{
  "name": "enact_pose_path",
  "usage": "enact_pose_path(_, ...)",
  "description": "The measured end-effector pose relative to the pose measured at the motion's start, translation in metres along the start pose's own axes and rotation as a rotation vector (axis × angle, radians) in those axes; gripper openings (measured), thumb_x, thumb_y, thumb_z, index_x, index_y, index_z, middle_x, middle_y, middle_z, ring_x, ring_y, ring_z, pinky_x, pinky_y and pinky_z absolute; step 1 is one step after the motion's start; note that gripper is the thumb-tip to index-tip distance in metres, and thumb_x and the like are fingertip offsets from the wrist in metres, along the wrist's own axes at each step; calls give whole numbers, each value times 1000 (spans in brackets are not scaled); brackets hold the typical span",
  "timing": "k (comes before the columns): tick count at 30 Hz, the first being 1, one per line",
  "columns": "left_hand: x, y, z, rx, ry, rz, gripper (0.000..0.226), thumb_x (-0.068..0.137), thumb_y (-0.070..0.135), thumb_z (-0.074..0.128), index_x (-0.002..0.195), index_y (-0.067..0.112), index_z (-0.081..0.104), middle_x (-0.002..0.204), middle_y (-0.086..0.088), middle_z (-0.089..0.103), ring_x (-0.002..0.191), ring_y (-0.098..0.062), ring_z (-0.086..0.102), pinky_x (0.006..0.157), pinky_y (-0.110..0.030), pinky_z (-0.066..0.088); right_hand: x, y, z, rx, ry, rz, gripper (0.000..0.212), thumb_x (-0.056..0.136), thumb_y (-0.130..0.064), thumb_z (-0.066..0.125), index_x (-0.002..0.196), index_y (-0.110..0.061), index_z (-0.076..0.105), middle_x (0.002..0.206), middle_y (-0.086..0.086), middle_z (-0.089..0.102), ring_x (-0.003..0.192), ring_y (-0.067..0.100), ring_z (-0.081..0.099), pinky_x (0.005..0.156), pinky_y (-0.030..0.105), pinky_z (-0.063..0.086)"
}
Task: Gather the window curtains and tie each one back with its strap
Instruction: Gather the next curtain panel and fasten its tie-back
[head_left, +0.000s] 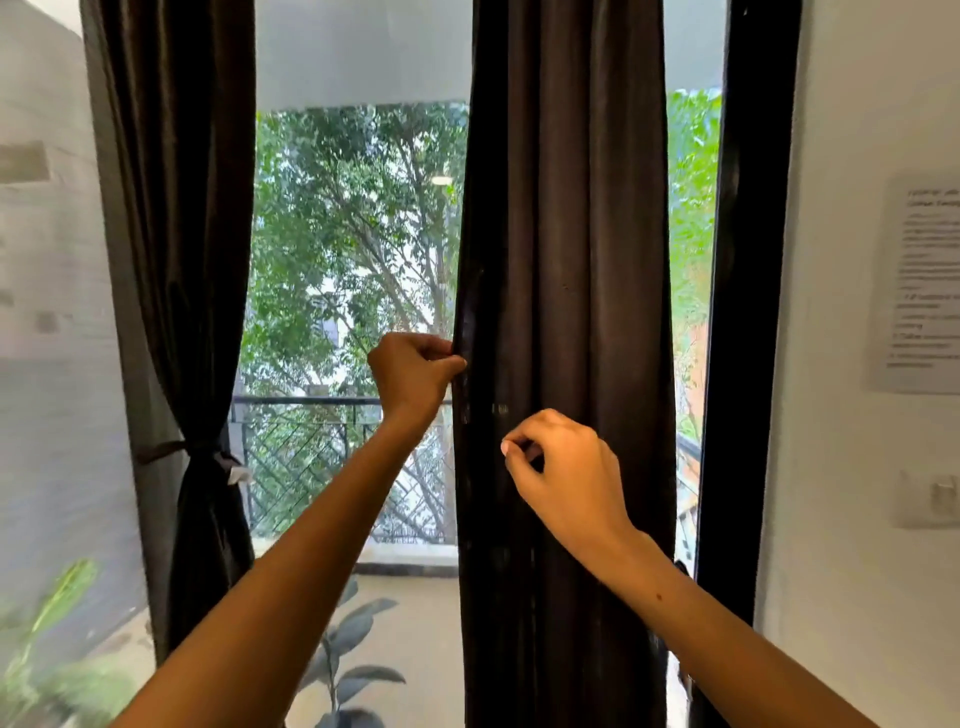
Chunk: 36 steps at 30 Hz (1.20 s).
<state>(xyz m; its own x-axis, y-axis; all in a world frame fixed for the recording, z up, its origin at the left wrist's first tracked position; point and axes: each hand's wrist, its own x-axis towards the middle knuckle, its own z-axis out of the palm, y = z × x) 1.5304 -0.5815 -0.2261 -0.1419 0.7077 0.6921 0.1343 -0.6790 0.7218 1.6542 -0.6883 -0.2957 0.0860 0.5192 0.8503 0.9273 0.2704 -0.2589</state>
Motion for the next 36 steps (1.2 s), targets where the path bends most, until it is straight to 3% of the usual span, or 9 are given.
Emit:
enact_pose_path(4,-32,-29,-5,78,-38,-63,18,64,-1,81,81,1,75,72,-14,72,64,-18,69,73,-36,59,-20,5,10,43,-3,53,9,87,-27,62,80,-24,69,86,-11,65,71,9,63,58,33,53)
enact_pose_path(9,-68,-74,-5,118,-23,-80,11,66,-2,78,76,2,76,67,-10,72,46,10,56,54,-4,46,-43,20,32,130,1,145,5,87,-23,66,85,-24,70,89,-15,63,73,6,63,59,30,56)
enact_pose_path(15,-95,-114,-8,148,-18,-58,7,73,1,75,78,5,76,70,-5,73,55,7,60,56,-2,42,-63,15,74,282,130,258,25,86,-15,66,111,-19,66,119,-9,59,106,9,60,83,35,55)
enact_pose_path(18,-104,-137,-12,130,-22,-110,8,75,3,73,78,9,76,71,-5,74,65,-8,68,65,-22,54,-69,4,101,286,127,340,36,86,-15,67,122,-13,62,135,-6,55,121,12,54,101,25,44)
enact_pose_path(24,-107,-159,-34,104,90,-115,5,75,9,72,77,11,76,69,-5,73,62,-12,66,65,-37,55,-65,-9,160,215,52,596,92,87,-46,61,151,-9,7,158,16,-7,146,32,-4,117,40,9)
enact_pose_path(28,-95,-172,-54,61,85,-110,13,73,4,75,83,12,77,72,7,71,64,-7,67,69,-29,55,-42,5,184,412,106,783,130,63,-61,72,150,-12,-10,159,16,-2,147,29,2,118,46,9)
enact_pose_path(30,-86,-178,-61,31,70,-108,15,72,2,76,84,11,77,70,15,67,62,3,65,68,-23,54,-31,12,192,640,123,842,120,64,-46,81,152,-15,5,148,21,35,135,23,37,112,36,31)
enact_pose_path(32,-79,-183,-67,11,72,-107,15,72,2,77,85,10,77,71,15,67,61,7,63,67,-19,54,-29,8,200,721,171,785,83,69,-23,84,140,-12,42,112,16,64,103,17,59,90,20,46)
enact_pose_path(36,-77,-189,-69,-31,74,-109,17,75,1,74,83,16,77,73,5,72,63,3,64,62,-9,48,-51,-20,212,406,392,503,25,76,-6,77,100,-8,70,90,-4,62,72,7,59,60,14,50)
